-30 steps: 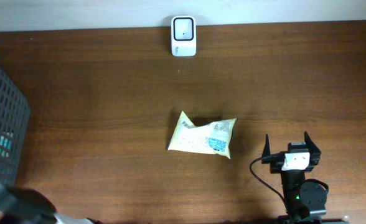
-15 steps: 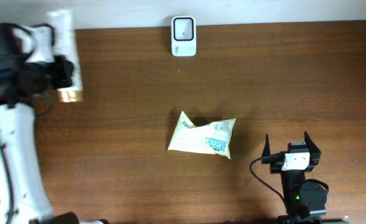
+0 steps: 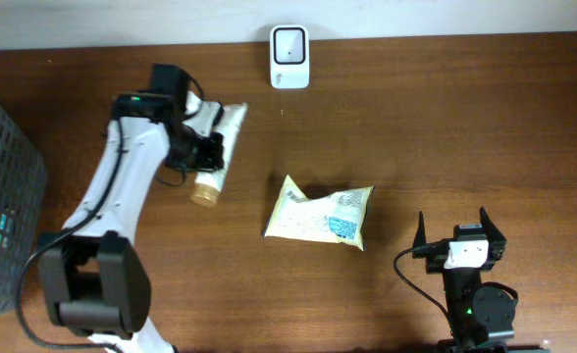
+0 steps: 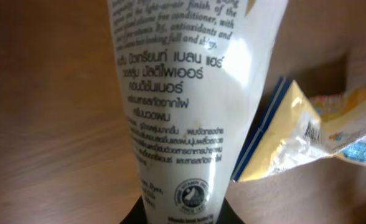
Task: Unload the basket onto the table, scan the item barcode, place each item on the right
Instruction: 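Place the white tube beside the wet-wipe pack and release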
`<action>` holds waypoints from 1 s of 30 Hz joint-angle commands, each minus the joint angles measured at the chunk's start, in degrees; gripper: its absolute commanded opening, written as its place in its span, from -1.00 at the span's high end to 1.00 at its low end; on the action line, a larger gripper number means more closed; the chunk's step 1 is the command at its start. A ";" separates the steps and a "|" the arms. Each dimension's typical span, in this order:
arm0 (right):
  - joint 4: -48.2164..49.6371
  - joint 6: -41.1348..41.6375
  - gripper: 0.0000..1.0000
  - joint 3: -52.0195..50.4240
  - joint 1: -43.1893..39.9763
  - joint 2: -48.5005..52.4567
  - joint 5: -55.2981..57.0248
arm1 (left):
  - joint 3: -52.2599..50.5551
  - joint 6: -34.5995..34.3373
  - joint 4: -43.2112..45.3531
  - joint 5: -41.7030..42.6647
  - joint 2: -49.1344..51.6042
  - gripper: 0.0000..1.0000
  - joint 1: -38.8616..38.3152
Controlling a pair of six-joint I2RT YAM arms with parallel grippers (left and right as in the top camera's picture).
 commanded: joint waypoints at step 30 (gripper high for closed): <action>-0.24 0.22 -0.97 -0.42 -0.46 -0.33 0.90 | 28.46 -8.13 -6.01 -14.43 -11.13 -0.90 22.18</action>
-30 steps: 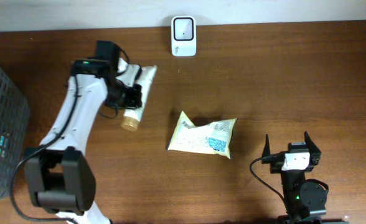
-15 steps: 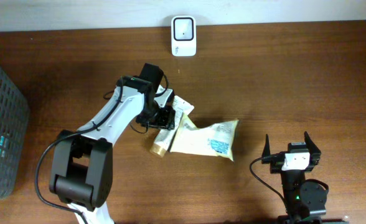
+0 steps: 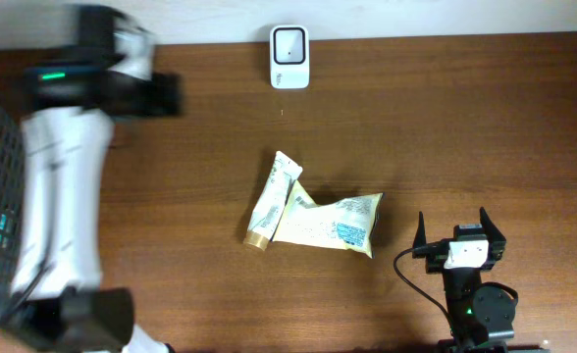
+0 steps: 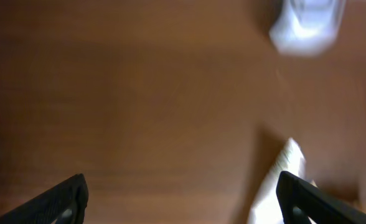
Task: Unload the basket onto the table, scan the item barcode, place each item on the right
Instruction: 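Place the white tube beside the wet-wipe pack and release, then reach the left gripper into the basket and grasp the green Kleenex pack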
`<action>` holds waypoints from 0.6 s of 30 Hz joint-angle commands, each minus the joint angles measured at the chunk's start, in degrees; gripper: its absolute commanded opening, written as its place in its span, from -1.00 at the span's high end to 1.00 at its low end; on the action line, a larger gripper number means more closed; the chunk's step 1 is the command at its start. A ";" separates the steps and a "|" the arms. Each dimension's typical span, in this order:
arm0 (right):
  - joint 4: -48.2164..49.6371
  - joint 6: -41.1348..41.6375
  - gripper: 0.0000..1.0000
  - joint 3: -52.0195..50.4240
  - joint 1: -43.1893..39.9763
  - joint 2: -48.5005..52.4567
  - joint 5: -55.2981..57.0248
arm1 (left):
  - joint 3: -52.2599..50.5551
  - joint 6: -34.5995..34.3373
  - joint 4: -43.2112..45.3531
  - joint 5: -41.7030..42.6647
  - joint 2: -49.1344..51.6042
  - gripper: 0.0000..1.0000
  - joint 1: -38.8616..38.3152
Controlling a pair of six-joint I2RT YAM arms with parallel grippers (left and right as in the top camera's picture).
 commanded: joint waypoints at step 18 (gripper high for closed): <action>-0.24 0.17 -0.97 -0.42 -0.46 -0.33 0.90 | 0.85 8.70 2.91 -2.99 12.31 -0.93 51.63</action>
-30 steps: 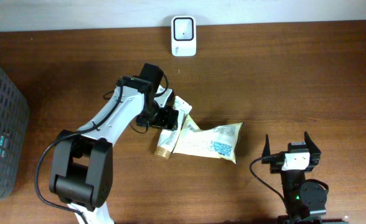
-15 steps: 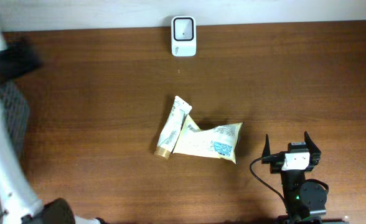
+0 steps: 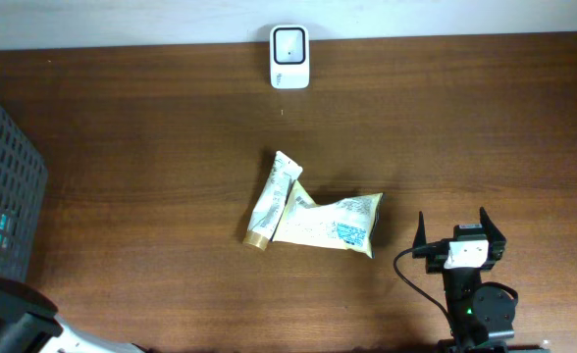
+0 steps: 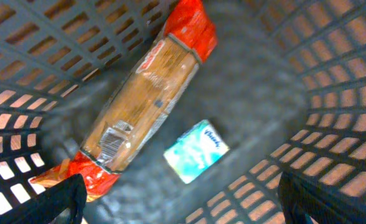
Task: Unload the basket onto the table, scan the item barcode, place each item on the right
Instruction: 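Reach the left gripper into the basket and grasp the green Kleenex pack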
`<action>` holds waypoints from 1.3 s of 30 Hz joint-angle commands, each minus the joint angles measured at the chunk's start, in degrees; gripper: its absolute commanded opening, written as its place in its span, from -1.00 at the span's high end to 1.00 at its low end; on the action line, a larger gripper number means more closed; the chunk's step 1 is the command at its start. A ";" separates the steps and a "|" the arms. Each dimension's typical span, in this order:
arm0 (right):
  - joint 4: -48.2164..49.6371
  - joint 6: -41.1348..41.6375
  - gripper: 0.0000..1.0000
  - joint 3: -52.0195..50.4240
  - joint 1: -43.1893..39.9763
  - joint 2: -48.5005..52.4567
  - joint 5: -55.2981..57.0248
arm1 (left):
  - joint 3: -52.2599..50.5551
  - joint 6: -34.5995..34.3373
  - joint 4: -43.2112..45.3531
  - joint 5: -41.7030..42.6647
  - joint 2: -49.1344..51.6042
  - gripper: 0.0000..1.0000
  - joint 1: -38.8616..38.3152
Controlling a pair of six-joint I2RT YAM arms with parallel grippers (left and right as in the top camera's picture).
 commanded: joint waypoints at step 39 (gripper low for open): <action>-0.24 0.24 -0.97 -0.42 -0.48 -0.33 0.90 | -23.82 17.53 19.54 7.13 11.39 1.00 1.73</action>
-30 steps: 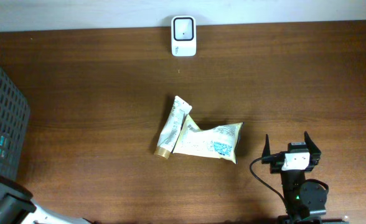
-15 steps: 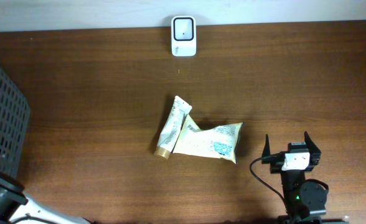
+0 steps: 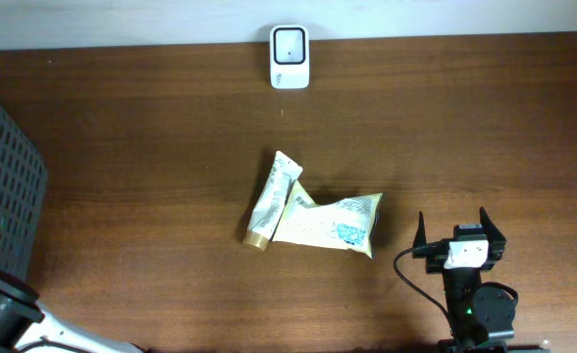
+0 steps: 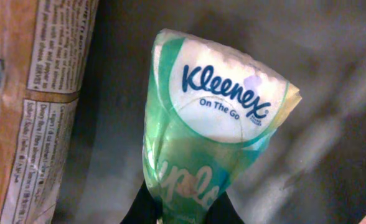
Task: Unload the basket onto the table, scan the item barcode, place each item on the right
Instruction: 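Reach the left gripper into the basket and grasp the green Kleenex pack, then set the green Kleenex pack left of the white tube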
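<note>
A green and white Kleenex tissue pack [image 4: 217, 124] fills the left wrist view, and my left gripper [image 4: 183, 211] is shut on its lower end. The pack is inside the dark mesh basket [image 3: 4, 196] at the table's left edge. The white barcode scanner [image 3: 289, 44] stands at the far middle edge. Only part of the left arm [image 3: 4, 319] shows in the overhead view, at the bottom left. My right gripper [image 3: 453, 219] is open at the near right, with nothing in it.
An orange-brown biscuit pack [image 4: 27, 106] lies in the basket just left of the tissue pack. A white tube [image 3: 272, 199] and a yellow pouch [image 3: 330, 224] lie side by side on the brown table's middle.
My left gripper was open above the tissue pack and the biscuit pack in the basket. Now it is shut on the tissue pack. The right arm has not moved.
My left gripper first held the white tube near the scanner. Then the tube lay beside the yellow pouch and the gripper was open at the table's far left. After that it was open over the basket, and now it holds the tissue pack.
</note>
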`<action>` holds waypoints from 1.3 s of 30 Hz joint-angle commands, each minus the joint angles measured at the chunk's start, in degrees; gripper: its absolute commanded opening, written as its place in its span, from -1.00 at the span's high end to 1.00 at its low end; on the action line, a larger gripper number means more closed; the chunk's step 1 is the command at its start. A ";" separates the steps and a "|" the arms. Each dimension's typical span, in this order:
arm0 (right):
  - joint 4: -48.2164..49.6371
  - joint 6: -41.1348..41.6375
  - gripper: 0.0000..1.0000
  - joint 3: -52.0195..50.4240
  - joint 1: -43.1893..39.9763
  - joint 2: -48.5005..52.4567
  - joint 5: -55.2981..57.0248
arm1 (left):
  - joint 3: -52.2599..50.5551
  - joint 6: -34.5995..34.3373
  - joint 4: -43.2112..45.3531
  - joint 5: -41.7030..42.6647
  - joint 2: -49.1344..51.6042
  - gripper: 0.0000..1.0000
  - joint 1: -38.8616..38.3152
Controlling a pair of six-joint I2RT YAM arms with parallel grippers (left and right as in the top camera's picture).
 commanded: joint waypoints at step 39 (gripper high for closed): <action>-0.24 0.24 -0.97 -0.42 -0.46 -0.33 0.90 | -10.99 -24.41 -11.69 11.26 -14.58 -0.63 -66.10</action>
